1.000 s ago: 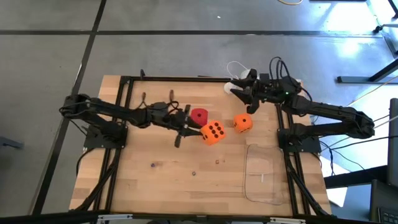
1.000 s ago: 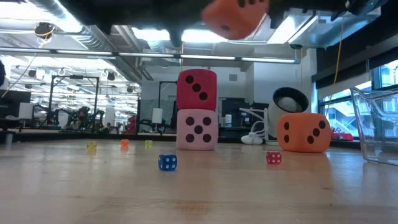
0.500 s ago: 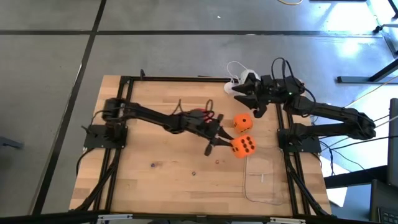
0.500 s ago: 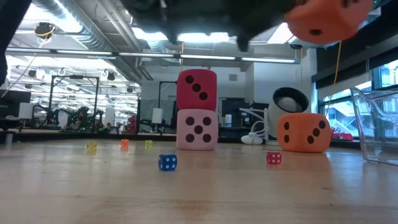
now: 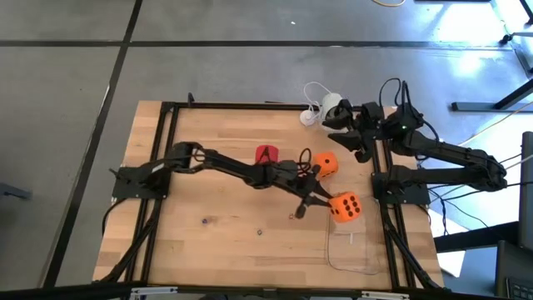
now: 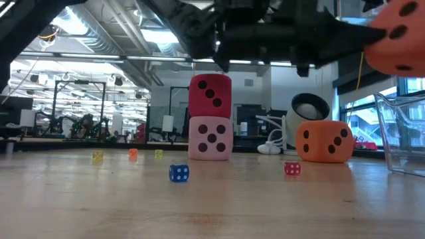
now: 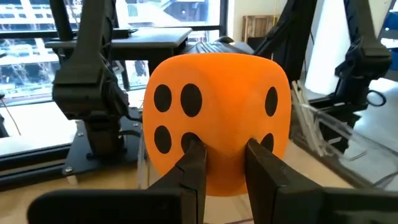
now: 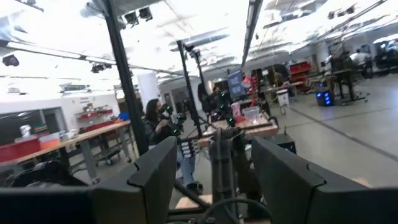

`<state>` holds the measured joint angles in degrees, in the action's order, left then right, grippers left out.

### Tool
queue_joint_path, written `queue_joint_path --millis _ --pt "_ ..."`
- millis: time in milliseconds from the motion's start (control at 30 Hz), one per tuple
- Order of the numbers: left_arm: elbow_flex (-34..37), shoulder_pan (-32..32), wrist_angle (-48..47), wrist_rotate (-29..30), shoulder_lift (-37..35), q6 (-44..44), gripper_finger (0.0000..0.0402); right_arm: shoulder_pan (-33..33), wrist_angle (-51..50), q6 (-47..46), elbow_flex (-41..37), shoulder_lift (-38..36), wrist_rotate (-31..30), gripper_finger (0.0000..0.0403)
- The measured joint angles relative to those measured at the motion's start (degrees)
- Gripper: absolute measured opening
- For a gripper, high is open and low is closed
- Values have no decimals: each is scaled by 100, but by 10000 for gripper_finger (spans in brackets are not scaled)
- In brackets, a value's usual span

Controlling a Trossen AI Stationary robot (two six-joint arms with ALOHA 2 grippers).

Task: Pick & Place Dice
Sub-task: Put the left large orange die into the transparent container, then put the large red die into the transparent container

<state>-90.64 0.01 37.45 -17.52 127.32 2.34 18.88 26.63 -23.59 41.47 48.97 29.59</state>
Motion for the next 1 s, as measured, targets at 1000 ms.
queue_joint_path --millis 1000 --pt "-141 -116 4 603 232 285 159 -210 -150 39 -2 -8 -3 208"
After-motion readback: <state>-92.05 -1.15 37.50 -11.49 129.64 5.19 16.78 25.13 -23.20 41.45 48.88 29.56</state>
